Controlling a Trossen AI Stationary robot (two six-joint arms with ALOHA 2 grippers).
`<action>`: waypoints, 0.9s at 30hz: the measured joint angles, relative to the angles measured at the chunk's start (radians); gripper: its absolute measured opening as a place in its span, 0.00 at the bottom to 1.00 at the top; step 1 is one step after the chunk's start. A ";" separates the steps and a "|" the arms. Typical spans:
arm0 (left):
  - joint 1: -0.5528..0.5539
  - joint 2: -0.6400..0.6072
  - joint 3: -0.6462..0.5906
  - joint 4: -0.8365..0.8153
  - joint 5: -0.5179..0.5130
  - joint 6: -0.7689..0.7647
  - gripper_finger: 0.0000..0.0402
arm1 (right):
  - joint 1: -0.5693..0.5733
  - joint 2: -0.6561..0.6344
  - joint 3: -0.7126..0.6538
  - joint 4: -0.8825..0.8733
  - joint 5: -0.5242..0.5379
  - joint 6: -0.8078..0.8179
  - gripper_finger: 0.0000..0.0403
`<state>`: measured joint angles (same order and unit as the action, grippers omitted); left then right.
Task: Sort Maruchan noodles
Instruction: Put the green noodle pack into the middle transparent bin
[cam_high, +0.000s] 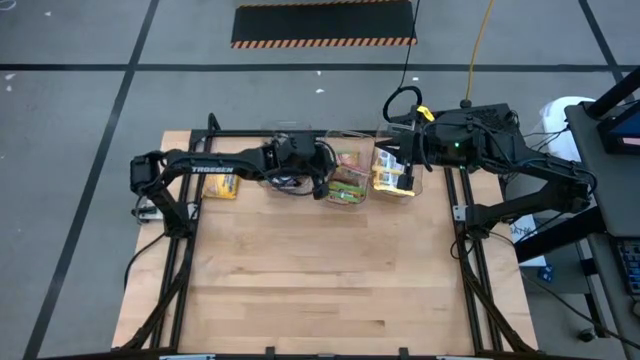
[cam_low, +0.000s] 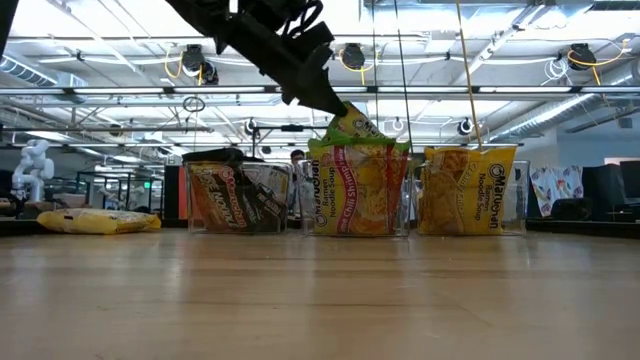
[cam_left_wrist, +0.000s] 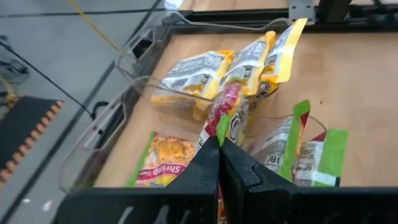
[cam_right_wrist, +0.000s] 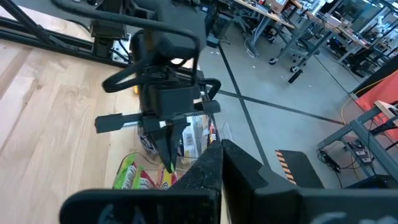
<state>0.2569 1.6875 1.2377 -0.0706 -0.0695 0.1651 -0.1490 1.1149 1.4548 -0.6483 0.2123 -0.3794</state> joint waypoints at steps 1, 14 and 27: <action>-0.006 0.000 0.000 0.000 -0.020 0.011 0.00 | 0.000 0.000 0.000 0.000 0.000 0.000 0.00; -0.023 0.000 0.243 -0.237 -0.094 0.105 0.00 | 0.000 0.000 0.000 0.000 0.000 0.000 0.00; -0.023 0.010 0.292 -0.417 -0.149 0.092 0.00 | 0.000 0.000 0.000 0.000 0.000 0.000 0.00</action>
<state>0.2337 1.6970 1.5295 -0.4877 -0.2187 0.2569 -0.1490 1.1149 1.4548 -0.6483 0.2119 -0.3794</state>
